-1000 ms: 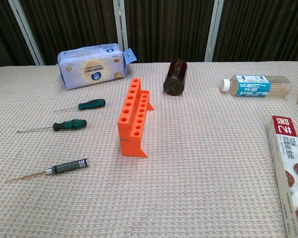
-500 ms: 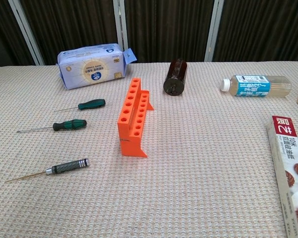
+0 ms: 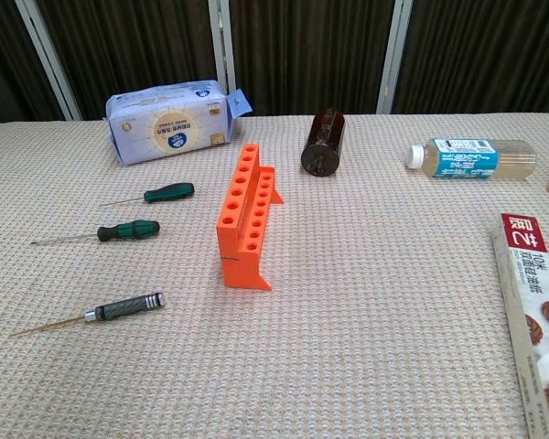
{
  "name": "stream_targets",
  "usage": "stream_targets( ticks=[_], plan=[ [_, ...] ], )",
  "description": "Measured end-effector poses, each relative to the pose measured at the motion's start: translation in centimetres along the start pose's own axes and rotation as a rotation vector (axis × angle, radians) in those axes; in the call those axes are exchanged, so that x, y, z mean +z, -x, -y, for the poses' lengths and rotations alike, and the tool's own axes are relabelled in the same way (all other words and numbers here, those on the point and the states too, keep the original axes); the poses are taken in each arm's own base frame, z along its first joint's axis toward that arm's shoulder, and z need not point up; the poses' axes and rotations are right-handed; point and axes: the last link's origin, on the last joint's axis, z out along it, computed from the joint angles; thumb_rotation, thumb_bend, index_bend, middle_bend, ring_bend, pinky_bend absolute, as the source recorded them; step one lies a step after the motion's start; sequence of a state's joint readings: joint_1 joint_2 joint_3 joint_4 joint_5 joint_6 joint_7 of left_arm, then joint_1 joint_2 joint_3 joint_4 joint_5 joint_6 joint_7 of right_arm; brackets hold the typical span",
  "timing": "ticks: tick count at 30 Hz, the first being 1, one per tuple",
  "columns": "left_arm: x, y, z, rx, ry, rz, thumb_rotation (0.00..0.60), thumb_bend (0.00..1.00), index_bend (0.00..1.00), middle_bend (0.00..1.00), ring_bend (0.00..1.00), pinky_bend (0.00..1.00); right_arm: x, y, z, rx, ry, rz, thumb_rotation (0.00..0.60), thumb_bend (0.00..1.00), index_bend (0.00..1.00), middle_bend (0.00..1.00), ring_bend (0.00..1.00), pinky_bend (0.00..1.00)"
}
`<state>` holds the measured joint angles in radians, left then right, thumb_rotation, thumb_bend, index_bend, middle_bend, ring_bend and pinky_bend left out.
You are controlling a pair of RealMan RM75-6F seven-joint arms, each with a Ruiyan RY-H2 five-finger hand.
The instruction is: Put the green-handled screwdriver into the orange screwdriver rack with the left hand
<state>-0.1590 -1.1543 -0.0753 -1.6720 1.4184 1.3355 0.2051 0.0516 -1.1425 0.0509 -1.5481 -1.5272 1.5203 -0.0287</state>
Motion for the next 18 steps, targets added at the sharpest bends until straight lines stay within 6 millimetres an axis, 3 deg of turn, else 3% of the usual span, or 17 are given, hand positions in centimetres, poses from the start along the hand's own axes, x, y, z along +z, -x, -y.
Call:
stream_targets(
  ticks=[9,18],
  plan=[
    [6.5,0.0,-5.2,0.098,0.139,0.089,0.600,0.29,0.40,0.15,0.06,0.00,-0.6,0.0,-0.5,0.000,0.021,0.001,0.600,0.00,0.00,0.00,0.00,0.01],
    [12.1,1.4,-10.9,0.226,0.244,0.175,0.600,0.26,0.37,0.12,0.05,0.00,-1.1,-0.1,-0.8,-0.001,0.041,0.000,0.600,0.00,0.00,0.00,0.00,0.01]
  ],
)
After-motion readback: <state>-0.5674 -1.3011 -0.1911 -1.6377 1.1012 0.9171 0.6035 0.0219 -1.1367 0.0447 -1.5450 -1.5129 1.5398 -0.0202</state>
